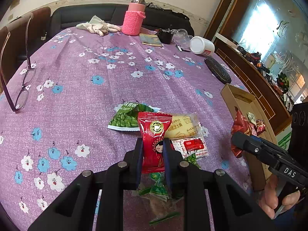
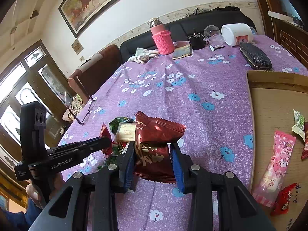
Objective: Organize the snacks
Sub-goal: 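Lift both held packets up from the snack pile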
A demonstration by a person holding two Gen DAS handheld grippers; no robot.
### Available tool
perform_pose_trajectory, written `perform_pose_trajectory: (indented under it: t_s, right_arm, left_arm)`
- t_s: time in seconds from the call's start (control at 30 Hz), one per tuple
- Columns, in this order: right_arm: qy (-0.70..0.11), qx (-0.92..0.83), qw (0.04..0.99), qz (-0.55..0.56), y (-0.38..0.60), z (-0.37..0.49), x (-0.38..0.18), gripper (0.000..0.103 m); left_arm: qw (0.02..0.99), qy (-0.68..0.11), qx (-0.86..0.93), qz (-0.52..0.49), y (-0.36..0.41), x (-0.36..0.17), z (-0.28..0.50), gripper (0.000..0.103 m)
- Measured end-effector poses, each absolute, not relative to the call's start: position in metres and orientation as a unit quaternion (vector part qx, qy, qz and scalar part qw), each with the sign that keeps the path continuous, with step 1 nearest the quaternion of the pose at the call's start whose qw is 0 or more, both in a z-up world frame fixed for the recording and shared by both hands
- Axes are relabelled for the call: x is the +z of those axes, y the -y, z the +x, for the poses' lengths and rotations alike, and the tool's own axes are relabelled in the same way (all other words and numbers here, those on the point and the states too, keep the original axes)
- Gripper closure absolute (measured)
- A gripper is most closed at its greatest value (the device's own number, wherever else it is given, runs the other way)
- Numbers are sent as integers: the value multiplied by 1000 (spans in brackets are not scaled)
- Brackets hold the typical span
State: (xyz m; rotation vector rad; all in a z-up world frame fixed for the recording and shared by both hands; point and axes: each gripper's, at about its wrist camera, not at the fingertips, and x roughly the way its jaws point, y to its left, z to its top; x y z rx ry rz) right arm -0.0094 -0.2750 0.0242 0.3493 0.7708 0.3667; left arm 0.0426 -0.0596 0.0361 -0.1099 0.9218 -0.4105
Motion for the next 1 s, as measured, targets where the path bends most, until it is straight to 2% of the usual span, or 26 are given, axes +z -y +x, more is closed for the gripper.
perform_pose_trajectory:
  t_s: [1.0]
  right_arm:
    - [-353, 162, 901, 194, 287, -12, 31, 64]
  left_arm:
    - [884, -420, -201, -47, 61, 44, 36, 84]
